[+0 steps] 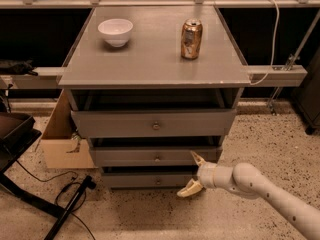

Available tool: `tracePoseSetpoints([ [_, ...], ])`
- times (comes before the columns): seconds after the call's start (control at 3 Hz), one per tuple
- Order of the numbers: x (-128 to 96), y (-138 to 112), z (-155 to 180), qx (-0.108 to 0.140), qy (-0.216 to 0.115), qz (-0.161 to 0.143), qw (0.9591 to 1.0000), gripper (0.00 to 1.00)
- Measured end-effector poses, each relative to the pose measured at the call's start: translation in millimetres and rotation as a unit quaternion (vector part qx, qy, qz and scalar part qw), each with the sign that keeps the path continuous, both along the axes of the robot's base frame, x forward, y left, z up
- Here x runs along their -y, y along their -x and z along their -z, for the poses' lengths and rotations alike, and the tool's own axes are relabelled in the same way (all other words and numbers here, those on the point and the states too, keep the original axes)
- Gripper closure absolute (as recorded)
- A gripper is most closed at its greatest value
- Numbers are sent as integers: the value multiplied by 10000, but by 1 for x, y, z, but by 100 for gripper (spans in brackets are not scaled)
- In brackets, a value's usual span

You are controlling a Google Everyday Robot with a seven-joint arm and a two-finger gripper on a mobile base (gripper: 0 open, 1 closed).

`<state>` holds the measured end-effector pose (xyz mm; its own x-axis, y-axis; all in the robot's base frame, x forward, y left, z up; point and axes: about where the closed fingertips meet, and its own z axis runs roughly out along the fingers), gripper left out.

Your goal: Close middle drawer

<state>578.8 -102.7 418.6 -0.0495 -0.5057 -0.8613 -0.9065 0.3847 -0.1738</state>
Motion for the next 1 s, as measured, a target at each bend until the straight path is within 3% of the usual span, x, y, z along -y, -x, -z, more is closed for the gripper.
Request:
tracePoseSetpoints([
  [0.33, 0, 0, 0, 0, 0, 0, 10000, 19],
  [0.67, -5, 13, -15, 75, 193, -239, 9995, 50],
  [1.0, -11, 41, -44, 1, 824, -753, 9938, 73],
])
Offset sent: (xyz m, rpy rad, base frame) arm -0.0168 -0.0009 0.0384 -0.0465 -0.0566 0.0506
